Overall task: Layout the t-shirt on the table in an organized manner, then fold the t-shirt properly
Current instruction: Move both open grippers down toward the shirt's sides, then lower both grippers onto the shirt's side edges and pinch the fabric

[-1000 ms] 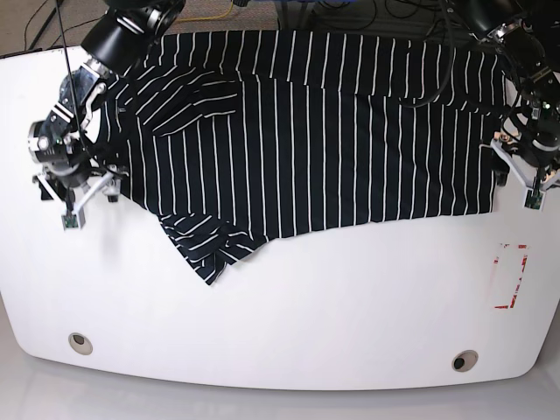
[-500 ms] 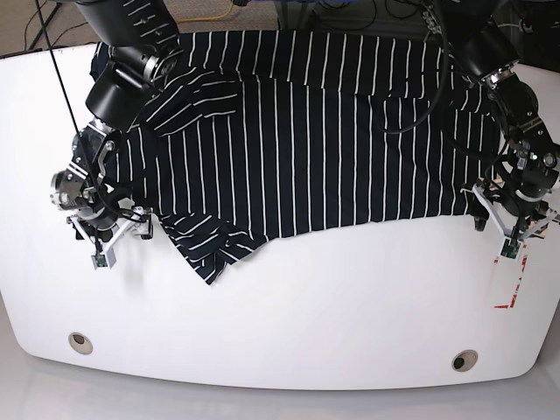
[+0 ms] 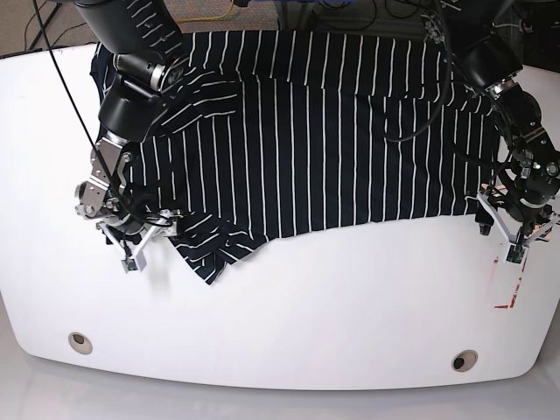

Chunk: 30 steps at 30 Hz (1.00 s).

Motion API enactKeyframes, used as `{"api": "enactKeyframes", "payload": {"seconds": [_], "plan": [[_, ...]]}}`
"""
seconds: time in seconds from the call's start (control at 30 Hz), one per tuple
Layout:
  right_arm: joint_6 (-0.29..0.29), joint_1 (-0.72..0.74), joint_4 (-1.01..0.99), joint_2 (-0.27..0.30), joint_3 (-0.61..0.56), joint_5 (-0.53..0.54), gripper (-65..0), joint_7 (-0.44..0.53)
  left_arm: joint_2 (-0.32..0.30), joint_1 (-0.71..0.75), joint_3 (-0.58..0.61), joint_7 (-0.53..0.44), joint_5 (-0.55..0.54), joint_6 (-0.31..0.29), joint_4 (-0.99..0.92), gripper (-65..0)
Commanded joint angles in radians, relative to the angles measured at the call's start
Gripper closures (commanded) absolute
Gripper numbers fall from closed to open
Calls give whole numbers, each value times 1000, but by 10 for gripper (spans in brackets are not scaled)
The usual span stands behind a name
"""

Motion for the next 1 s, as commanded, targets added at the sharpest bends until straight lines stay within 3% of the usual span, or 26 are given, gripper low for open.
{"api": "enactKeyframes", "payload": {"seconds": [0.0, 0.23, 0.97], "plan": [[1, 24, 19, 5, -4, 18, -510, 15, -17, -2, -5, -20, -7, 2, 0, -386], [1, 11, 19, -20, -4, 18, -510, 15, -17, 18, -3, -22, -7, 2, -12, -386], [1, -8, 98, -20, -4, 18, -510, -33, -14, 34, 0, -22, -7, 2, -20, -386]]}}
